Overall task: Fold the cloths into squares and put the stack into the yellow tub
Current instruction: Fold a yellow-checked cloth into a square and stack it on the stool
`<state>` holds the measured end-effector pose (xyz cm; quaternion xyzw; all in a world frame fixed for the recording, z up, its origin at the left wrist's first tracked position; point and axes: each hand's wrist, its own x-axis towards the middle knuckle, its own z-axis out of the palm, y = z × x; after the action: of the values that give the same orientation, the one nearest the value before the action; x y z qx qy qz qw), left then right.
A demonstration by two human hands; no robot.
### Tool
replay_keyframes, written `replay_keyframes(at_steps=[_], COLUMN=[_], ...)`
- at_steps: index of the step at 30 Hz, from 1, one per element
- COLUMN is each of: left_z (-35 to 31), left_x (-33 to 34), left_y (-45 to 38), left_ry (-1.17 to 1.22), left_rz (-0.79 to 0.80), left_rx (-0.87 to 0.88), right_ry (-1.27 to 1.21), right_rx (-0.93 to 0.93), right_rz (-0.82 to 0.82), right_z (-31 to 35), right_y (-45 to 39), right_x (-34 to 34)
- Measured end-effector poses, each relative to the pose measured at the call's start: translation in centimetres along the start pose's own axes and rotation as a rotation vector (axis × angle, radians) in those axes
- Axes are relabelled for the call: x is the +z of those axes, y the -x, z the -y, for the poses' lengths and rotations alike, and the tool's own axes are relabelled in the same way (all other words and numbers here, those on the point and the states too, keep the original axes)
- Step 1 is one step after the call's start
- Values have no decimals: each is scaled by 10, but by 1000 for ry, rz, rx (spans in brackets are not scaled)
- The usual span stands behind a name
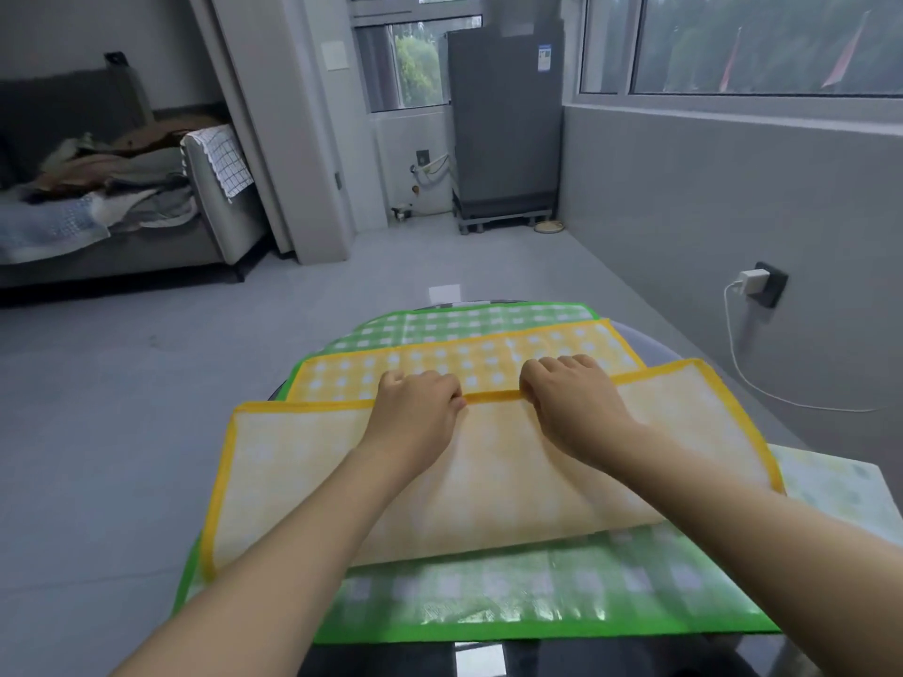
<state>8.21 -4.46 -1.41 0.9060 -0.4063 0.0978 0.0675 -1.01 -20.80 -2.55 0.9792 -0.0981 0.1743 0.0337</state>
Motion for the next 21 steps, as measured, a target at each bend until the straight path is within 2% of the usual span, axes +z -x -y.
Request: replay_keyframes(at_steps=[7, 9, 12, 14, 18, 21], left_z=[0, -13, -28, -33, -35, -35], left_x=[36, 34, 35, 39, 47, 51], left_y=[9, 17, 29, 37, 45, 46], left_ry=[74, 100, 150, 158, 113, 111], left_rz=[-96, -22, 203, 285, 319, 325], left_rx=[9, 30, 83, 126, 210, 224], right_ry=[-74, -115, -181, -210, -181, -163], right_rx=[0, -4, -2, 16, 52, 38], right_rz=[37, -7, -54, -93, -160, -147], right_z=[-4, -5, -6, -7, -8, -5], right_y=[-4, -2, -2, -3, -7, -4], right_x=[40, 42, 44, 46, 50, 46])
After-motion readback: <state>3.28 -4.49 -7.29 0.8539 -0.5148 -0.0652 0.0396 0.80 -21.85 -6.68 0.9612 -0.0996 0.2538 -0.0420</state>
